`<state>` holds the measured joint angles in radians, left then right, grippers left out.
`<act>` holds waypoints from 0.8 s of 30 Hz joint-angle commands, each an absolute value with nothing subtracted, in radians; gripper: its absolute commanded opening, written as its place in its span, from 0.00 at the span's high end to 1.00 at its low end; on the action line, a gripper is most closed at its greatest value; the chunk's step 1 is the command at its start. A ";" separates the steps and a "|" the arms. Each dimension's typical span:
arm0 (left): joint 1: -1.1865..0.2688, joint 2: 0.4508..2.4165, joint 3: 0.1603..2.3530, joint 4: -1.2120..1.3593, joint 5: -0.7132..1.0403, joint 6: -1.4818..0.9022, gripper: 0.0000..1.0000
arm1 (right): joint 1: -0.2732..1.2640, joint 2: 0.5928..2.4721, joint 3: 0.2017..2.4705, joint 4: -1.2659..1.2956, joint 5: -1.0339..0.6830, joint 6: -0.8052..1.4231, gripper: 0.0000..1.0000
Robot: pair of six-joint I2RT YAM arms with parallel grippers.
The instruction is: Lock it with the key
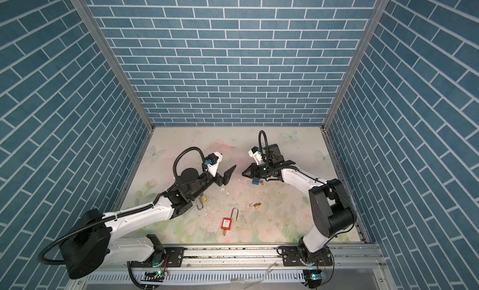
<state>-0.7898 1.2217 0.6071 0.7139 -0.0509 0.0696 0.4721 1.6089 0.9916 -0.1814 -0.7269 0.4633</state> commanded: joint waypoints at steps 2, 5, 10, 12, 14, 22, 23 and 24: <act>-0.788 1.130 0.585 0.677 -0.158 0.087 0.12 | 0.453 1.563 1.005 -0.352 -0.559 0.416 0.68; -0.786 1.066 0.568 0.656 -0.192 0.063 0.12 | 0.453 1.584 1.001 -0.387 -0.491 0.394 0.49; -0.776 1.029 0.580 0.571 -0.277 -0.064 0.12 | 0.454 1.652 1.040 -0.399 -0.430 0.328 0.37; -0.769 1.033 0.584 0.535 -0.286 -0.114 0.12 | 0.457 1.676 1.060 -0.397 -0.375 0.305 0.30; -0.768 1.038 0.593 0.495 -0.294 -0.152 0.12 | 0.458 1.702 1.080 -0.399 -0.339 0.286 0.26; -0.765 1.058 0.604 0.361 -0.273 -0.266 0.12 | 0.459 1.808 1.131 -0.385 -0.290 0.258 0.25; -0.765 1.061 0.602 0.354 -0.268 -0.280 0.12 | 0.460 1.822 1.136 -0.382 -0.291 0.258 0.25; -0.765 1.063 0.599 0.348 -0.263 -0.293 0.12 | 0.464 1.833 1.141 -0.378 -0.294 0.258 0.25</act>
<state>-0.7708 1.0561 0.5842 0.4000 -0.2668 -0.2127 0.4572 1.7973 1.1172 -0.3721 -0.3222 0.3050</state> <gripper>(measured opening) 0.877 0.746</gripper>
